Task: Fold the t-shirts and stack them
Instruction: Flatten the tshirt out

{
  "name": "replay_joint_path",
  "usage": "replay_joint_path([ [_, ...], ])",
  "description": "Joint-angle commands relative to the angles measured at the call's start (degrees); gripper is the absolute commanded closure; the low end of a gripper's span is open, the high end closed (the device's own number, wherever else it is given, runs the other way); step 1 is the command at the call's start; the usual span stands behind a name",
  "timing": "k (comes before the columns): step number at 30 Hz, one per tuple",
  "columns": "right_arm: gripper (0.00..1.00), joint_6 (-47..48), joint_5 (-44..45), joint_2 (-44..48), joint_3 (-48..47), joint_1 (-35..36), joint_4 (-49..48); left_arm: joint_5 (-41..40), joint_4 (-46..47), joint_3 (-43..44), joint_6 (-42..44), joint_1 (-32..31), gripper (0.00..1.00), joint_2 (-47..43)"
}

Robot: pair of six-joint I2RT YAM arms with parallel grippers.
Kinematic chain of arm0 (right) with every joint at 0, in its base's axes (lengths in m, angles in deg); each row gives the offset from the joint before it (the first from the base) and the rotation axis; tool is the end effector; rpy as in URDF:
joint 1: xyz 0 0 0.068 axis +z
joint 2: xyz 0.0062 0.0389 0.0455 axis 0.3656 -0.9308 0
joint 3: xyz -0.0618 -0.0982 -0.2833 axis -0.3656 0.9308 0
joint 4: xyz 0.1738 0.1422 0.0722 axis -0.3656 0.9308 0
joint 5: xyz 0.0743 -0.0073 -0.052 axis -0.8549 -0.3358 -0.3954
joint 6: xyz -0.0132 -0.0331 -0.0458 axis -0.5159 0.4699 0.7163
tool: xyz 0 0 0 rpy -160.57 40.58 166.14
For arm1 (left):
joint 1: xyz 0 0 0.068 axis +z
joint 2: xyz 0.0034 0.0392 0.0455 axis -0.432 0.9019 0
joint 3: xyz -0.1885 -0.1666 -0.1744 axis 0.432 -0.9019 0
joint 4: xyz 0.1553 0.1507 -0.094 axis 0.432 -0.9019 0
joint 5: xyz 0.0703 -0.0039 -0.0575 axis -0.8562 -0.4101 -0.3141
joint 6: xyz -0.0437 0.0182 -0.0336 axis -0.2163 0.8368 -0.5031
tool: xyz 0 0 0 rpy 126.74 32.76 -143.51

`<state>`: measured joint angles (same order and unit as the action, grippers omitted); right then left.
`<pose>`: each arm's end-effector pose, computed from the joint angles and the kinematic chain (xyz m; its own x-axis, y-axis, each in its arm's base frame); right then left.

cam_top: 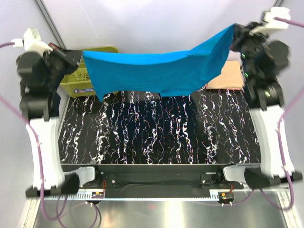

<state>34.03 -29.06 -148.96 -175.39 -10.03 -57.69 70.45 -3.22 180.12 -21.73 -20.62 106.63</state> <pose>0.2200 0.0373 0.5986 0.2932 0.0632 -0.9540 -0.0387 0.9978 0.0542 0.1852 0.0072 0.5624 -0.1013 -0.6281 -0.7715 0.0851 0.7672 -0.6358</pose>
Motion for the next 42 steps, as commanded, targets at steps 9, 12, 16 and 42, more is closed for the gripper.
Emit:
replay_joint_path([
  [9,1.00,-5.5,-9.4,26.2,1.6,3.6,7.8,-9.0,-12.8,0.8,9.2,-7.8,1.00,-24.8],
  [12,1.00,-6.5,-12.1,26.7,-3.0,3.6,10.8,-10.8,-14.7,2.1,9.1,-7.9,1.00,-27.4],
  [16,1.00,-8.4,-13.0,25.9,-4.2,3.6,9.9,-12.0,-14.1,2.6,8.7,-7.8,1.00,-27.3],
  [42,1.00,-2.1,-9.4,-18.4,24.4,0.0,-20.2,-4.9,18.0,-37.1,10.0,0.6,1.00,16.9],
])
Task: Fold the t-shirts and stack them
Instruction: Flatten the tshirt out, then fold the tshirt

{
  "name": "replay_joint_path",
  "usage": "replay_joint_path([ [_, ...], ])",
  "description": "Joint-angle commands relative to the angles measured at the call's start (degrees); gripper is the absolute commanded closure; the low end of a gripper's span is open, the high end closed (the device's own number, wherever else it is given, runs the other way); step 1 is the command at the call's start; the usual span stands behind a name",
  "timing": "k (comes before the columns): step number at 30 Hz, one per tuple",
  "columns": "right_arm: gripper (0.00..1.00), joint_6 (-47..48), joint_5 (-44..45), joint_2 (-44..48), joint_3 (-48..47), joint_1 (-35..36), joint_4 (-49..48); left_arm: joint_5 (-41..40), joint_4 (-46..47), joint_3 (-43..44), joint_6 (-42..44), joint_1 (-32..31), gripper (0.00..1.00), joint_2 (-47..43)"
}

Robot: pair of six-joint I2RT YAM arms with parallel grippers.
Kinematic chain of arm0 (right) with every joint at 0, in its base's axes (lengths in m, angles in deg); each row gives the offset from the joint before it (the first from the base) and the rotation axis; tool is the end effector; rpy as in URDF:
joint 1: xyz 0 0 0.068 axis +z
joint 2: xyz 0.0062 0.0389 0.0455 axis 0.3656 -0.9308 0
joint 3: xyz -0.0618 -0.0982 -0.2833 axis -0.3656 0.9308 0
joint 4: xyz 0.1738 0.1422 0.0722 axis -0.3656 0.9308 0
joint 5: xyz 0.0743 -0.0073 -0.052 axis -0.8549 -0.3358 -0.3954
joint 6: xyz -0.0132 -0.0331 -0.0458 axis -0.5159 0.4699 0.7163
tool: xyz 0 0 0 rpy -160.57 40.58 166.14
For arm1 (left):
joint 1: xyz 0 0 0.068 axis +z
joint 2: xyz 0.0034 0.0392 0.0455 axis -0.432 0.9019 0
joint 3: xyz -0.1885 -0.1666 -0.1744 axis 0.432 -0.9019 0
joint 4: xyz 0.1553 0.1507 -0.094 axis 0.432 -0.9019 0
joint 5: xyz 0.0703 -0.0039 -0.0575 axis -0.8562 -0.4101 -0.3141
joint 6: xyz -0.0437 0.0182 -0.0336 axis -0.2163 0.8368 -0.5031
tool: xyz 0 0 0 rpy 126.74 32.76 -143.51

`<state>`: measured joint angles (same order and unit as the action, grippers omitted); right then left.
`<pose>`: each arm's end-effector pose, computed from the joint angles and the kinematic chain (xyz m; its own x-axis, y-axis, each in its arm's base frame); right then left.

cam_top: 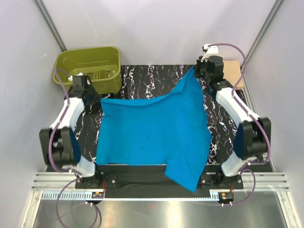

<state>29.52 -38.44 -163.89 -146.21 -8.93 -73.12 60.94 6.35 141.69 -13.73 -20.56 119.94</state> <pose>0.3613 0.0800 0.3929 -0.2075 0.0385 -0.9775 -0.1949 0.9776 0.0799 0.2977 0.0241 0.3193 -0.5614 -0.5686 -0.6013 -0.3990 0.8226 -0.4052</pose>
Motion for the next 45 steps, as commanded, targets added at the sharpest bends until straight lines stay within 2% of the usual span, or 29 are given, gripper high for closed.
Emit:
replay_joint_path([
  [1,1.00,3.0,-0.1,-4.8,-5.9,-1.1,-3.8,4.4,9.3,2.3,2.6,0.6,1.00,6.9],
  [6,1.00,3.3,-4.8,-10.0,-10.9,-1.2,0.9,8.3,9.3,7.6,5.3,1.6,1.00,14.0],
  [7,1.00,3.3,-5.1,-10.3,-11.4,-1.2,1.6,8.7,6.9,10.7,6.3,1.7,1.00,16.4],
  [13,1.00,2.6,-4.7,-8.5,-12.4,-1.2,8.8,9.5,3.2,13.0,8.8,2.3,1.00,19.4],
  [23,1.00,1.5,-0.7,6.2,3.3,-1.2,14.3,10.2,-1.9,13.1,10.1,4.0,1.00,20.3],
  [32,1.00,-0.6,-0.6,16.4,10.5,-1.2,22.3,10.9,-9.0,14.6,11.5,4.5,1.00,21.7],
  [41,1.00,0.5,0.6,21.1,14.7,-1.2,28.8,10.3,-11.4,13.4,12.5,4.5,1.00,21.8],
  [45,1.00,-0.4,-2.3,21.8,16.4,-1.2,29.3,9.2,-12.2,13.0,12.5,4.5,1.00,23.4],
])
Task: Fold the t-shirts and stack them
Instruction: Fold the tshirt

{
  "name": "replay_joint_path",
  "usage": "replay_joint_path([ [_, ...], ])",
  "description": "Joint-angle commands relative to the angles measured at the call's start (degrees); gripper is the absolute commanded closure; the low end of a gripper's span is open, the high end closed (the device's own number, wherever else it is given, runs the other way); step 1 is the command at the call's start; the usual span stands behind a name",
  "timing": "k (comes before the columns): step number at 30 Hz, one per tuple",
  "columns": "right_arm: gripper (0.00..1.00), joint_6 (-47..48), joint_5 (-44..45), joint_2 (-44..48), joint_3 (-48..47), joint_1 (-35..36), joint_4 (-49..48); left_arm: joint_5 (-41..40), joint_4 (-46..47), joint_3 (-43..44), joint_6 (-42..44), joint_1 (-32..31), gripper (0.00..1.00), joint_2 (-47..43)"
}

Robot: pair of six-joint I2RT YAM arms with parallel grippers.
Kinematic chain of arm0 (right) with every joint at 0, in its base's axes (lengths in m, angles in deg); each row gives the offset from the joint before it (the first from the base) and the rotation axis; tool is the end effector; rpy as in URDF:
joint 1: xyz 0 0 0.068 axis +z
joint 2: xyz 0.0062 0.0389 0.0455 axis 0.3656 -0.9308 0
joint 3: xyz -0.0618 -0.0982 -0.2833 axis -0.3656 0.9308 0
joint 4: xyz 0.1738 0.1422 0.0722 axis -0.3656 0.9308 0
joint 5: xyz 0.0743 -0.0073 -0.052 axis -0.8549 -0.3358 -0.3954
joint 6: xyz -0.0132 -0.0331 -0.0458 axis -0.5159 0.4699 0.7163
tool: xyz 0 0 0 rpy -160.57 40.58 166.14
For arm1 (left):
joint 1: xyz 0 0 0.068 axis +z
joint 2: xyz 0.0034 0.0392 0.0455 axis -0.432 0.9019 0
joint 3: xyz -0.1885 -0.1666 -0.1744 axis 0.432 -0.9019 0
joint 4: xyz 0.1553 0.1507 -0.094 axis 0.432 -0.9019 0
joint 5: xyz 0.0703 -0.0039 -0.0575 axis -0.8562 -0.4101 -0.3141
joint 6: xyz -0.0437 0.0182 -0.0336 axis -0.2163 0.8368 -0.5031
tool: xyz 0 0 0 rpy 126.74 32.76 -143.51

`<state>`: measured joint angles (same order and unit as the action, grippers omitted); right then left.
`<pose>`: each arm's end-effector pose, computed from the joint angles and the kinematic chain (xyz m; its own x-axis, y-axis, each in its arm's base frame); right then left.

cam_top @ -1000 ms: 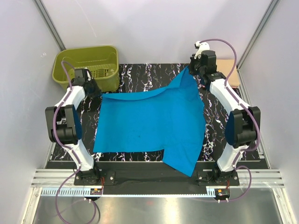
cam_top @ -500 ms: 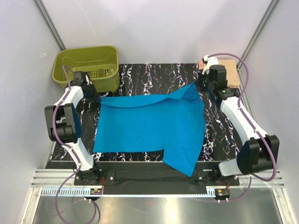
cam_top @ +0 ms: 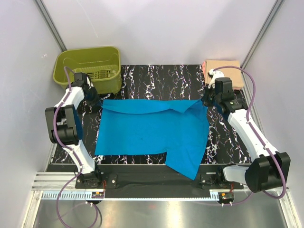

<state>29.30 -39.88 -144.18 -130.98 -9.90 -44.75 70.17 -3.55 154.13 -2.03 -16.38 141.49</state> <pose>0.2438 0.0507 0.3528 -0.5807 -0.0304 -0.8136 -0.1663 0.9827 0.0819 0.3709 0.0513 0.2520 -0.8059 -0.4610 -0.3714 -0.3496 0.8769 -0.3298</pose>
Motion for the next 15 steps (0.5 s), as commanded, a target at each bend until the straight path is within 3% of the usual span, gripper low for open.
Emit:
replay_joint_path([
  [1,1.00,-0.2,-0.5,2.0,1.5,-0.2,1.2,-0.1,-2.2,0.3,0.6,0.3,1.00,1.8],
  [15,1.00,-3.2,3.8,-0.6,4.4,-0.2,5.6,-1.3,-1.3,-3.2,0.5,0.3,1.00,2.7],
])
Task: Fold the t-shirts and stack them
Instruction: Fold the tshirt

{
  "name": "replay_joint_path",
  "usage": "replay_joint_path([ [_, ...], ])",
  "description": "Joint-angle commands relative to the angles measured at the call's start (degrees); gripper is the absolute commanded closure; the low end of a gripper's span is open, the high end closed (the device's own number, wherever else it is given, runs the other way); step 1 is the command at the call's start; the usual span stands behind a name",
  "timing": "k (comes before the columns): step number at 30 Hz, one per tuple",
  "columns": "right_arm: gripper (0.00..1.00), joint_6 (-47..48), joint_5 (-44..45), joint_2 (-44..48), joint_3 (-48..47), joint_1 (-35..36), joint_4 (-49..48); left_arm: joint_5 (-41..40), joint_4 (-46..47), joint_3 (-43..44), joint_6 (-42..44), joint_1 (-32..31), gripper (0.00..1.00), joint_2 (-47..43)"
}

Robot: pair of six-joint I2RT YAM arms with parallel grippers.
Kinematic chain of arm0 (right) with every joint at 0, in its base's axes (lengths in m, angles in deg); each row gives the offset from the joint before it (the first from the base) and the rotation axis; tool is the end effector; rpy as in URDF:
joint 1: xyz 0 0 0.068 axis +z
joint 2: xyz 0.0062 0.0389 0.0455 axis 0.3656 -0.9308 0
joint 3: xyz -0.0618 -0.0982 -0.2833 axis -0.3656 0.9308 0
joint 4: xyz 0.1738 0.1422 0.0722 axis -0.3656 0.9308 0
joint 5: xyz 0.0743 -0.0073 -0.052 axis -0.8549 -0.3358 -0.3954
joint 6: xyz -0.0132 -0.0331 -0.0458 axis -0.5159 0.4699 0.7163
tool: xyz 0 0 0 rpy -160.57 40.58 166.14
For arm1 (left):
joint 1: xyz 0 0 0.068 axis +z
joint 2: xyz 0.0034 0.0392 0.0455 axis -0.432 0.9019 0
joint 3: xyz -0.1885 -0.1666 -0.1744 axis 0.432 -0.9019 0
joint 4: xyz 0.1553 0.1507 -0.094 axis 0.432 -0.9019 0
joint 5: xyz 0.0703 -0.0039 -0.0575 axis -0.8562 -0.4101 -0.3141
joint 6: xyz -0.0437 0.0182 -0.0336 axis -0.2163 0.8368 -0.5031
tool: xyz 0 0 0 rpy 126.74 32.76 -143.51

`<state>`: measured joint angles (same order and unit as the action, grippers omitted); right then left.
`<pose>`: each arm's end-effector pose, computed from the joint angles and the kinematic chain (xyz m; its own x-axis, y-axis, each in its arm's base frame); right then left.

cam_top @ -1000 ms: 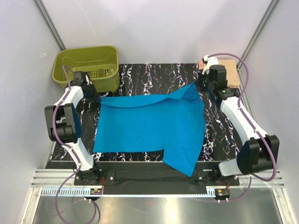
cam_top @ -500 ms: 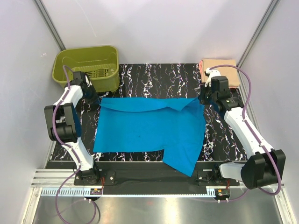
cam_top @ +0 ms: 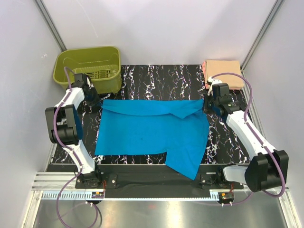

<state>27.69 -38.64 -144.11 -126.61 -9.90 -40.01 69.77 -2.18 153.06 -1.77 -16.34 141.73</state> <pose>0.2332 0.0476 0.3218 -0.7012 -0.0265 -0.7124 -0.1193 0.9896 0.0806 0.3710 0.0519 0.2467 -0.8057 -0.4578 -0.3758 -0.3494 0.8797 -0.3226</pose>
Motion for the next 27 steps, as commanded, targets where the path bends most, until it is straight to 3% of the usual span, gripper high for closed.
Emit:
replay_joint_path([
  [1,1.00,-1.8,2.9,-0.9,-0.1,-0.2,1.1,-1.2,-2.7,-2.3,0.3,0.1,1.00,2.4],
  [8,1.00,-3.0,2.8,-3.1,-0.8,-0.2,1.6,-2.5,-2.8,-3.4,0.3,0.1,0.98,2.4],
  [11,1.00,-3.2,2.2,-3.1,-1.0,-0.2,1.4,-4.7,-0.9,-5.8,0.3,0.1,0.75,-0.7],
  [12,1.00,-3.4,2.2,-3.2,-1.0,-0.2,1.4,-5.4,0.1,-6.5,0.3,0.1,0.58,-1.8],
  [15,1.00,-4.0,1.4,-3.7,-1.3,-0.2,1.6,-5.9,1.7,-8.8,0.8,0.1,0.40,-5.5],
  [20,1.00,-4.7,1.1,-3.9,-2.1,-0.2,2.1,-5.8,1.7,-9.6,-0.1,-0.2,0.37,-10.8],
  [27,1.00,-5.3,1.0,-4.4,-2.5,-0.2,5.5,-4.8,0.9,-10.3,-2.7,-1.0,0.45,-17.7],
])
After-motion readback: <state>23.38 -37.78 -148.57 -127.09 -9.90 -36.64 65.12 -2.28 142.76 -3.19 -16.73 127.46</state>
